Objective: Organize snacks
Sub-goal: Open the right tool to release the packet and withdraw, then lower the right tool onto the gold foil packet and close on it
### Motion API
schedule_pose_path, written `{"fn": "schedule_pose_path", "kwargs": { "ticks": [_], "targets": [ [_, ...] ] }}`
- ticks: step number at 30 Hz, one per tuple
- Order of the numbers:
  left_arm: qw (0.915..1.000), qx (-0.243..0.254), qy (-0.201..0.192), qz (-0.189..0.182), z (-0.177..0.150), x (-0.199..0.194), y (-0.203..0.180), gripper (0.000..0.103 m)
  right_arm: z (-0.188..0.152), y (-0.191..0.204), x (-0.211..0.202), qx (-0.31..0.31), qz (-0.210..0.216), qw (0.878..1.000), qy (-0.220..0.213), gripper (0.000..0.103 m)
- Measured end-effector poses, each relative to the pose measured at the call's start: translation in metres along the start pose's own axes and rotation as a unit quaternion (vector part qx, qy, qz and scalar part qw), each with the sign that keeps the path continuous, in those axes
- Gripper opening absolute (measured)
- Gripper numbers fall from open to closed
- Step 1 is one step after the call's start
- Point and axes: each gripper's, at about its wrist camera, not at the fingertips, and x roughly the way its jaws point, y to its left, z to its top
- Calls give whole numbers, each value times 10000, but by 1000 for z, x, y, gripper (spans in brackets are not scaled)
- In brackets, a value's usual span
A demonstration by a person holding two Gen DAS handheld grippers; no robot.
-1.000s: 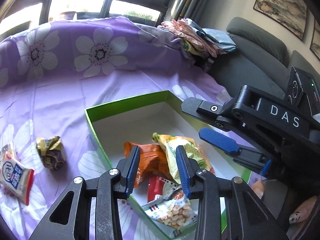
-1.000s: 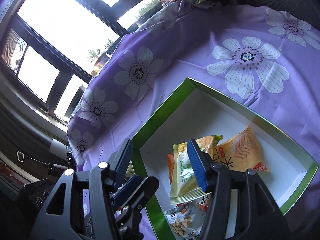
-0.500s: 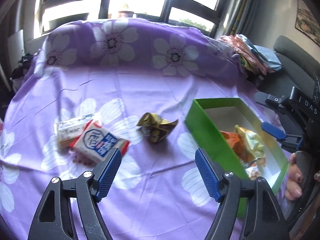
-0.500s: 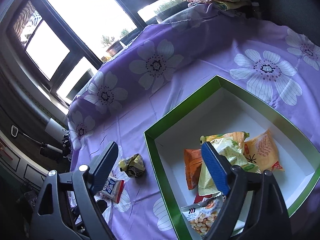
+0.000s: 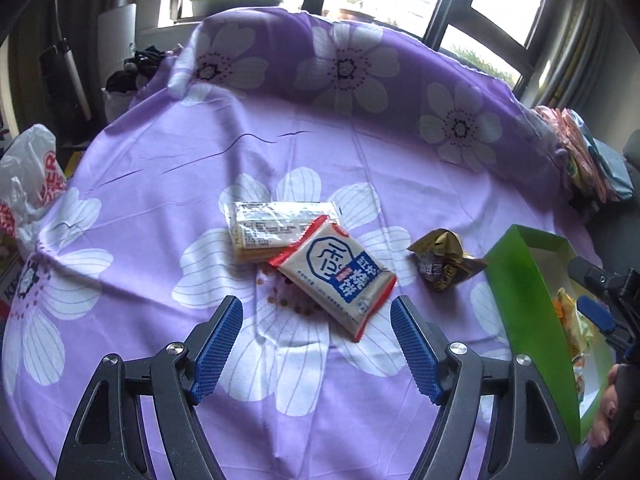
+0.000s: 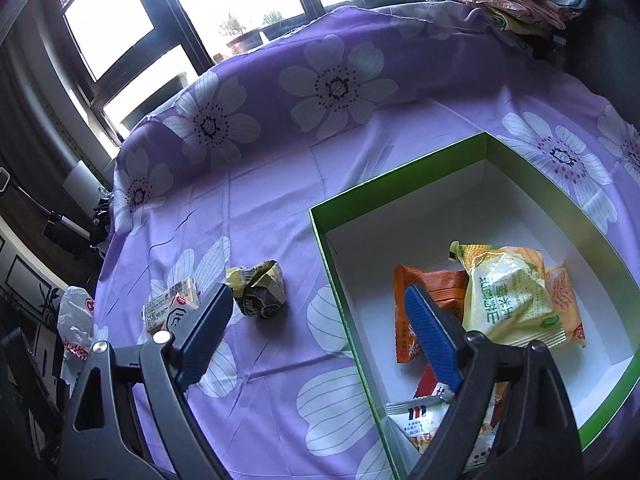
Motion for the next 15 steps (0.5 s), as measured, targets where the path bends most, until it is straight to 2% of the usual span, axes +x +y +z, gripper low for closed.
{"fn": "schedule_pose_path", "kwargs": {
  "ticks": [5,8,11,15],
  "targets": [
    [9996,-143,85,241,-3,1,16,77,-2,5,5,-112,-80,9999,62,88],
    [9992,-328,5,215,-1,-1,23,77,-3,7,6,-62,-106,9999,40,88],
    [9992,-352,39,170,0,0,25,77,-6,10,8,-21,-1,10000,80,88],
    [9990,-327,42,318,0,1,26,77,-8,16,10,17,172,9997,189,88]
  ]
}}
